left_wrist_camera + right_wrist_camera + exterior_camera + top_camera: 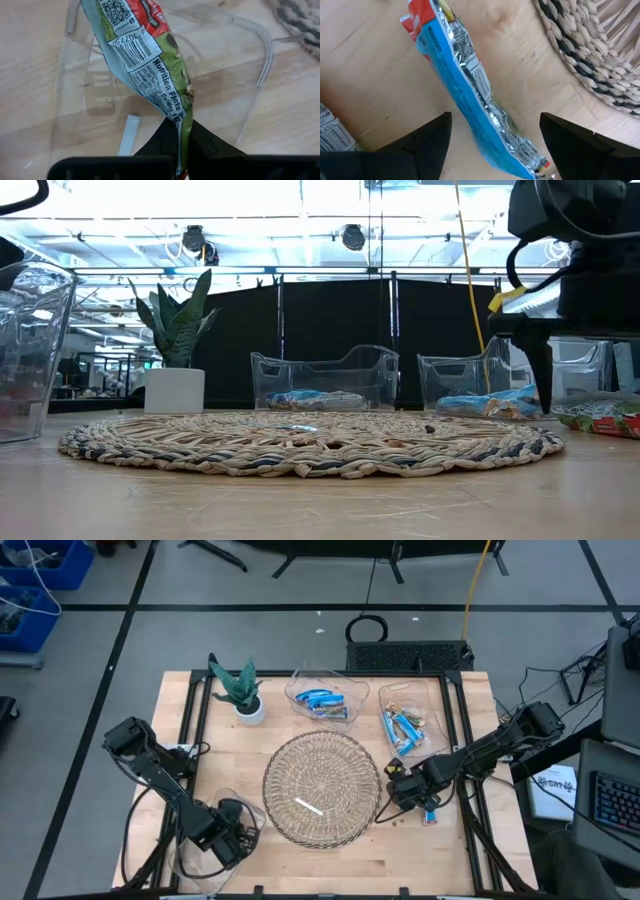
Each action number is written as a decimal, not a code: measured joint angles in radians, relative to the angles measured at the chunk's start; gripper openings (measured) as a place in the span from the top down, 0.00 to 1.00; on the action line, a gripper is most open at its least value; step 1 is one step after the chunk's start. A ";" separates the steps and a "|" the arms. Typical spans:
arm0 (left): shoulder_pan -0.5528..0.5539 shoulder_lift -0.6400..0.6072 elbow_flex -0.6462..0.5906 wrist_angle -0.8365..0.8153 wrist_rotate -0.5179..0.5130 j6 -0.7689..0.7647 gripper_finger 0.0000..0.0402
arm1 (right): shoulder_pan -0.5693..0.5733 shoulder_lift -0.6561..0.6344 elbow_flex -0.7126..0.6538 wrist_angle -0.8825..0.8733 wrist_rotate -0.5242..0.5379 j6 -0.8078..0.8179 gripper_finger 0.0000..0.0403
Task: Pick and place Granola Bars by type
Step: Put the top red granola bar into the bottom transparent bin, then put the left red granola bar into the bottom transparent bin
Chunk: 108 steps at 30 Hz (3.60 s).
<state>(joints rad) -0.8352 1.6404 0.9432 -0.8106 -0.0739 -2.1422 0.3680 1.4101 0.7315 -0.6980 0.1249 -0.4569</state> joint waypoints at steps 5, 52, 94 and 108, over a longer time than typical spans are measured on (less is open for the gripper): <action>0.007 0.000 0.000 0.002 -0.006 0.002 0.94 | -0.008 0.000 0.000 0.006 0.001 -0.001 0.33; 0.191 -0.342 0.130 0.888 -0.849 1.773 0.27 | 0.096 -0.145 0.498 0.568 0.186 0.575 1.00; 0.492 -0.331 0.130 1.136 -0.293 1.922 0.94 | -0.119 0.074 0.498 1.089 0.091 0.612 0.85; 0.408 -0.421 0.131 0.693 -0.222 1.525 0.95 | -0.034 -0.211 0.499 0.321 -0.086 0.711 0.41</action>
<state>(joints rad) -0.4269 1.2190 1.0744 -0.1180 -0.2960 -0.6169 0.3341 1.1992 1.2304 -0.3765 0.0394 0.2537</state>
